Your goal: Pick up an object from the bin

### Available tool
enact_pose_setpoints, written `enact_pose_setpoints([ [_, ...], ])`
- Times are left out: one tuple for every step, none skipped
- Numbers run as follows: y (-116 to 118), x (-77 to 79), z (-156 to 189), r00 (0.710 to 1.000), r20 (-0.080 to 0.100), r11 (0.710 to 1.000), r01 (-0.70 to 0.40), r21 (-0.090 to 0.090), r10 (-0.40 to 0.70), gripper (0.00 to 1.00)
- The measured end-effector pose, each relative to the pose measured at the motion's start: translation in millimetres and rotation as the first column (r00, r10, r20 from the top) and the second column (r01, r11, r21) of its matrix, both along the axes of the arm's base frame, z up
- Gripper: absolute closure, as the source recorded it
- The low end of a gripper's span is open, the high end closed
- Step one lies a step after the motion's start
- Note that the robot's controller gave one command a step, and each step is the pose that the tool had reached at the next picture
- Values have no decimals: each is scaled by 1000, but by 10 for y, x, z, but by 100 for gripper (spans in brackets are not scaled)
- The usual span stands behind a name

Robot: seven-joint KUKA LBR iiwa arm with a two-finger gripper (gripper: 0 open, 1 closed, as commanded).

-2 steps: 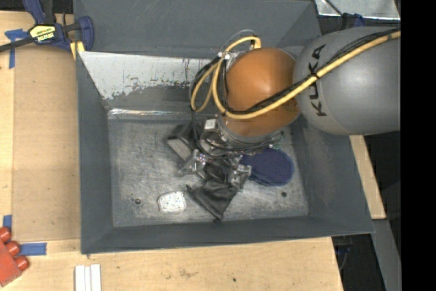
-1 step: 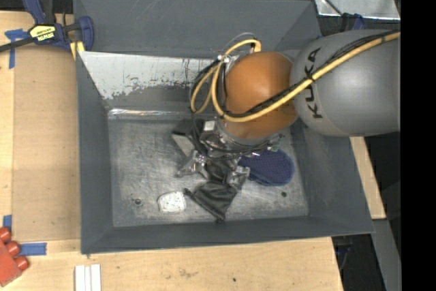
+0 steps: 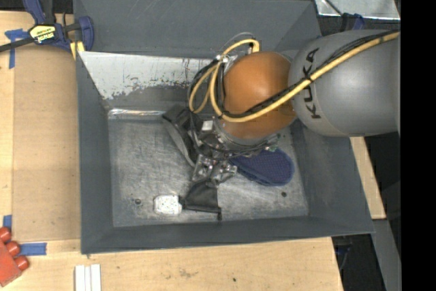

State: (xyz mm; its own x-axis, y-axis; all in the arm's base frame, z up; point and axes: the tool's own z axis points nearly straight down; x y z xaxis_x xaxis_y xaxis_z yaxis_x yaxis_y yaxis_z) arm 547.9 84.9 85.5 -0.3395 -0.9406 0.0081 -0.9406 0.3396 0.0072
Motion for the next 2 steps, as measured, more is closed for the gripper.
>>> enact_pose_setpoints([
  [80,-22,684,999,19,999,50,8,-51,100],
  [53,32,1708,995,22,995,97,9,-97,100],
])
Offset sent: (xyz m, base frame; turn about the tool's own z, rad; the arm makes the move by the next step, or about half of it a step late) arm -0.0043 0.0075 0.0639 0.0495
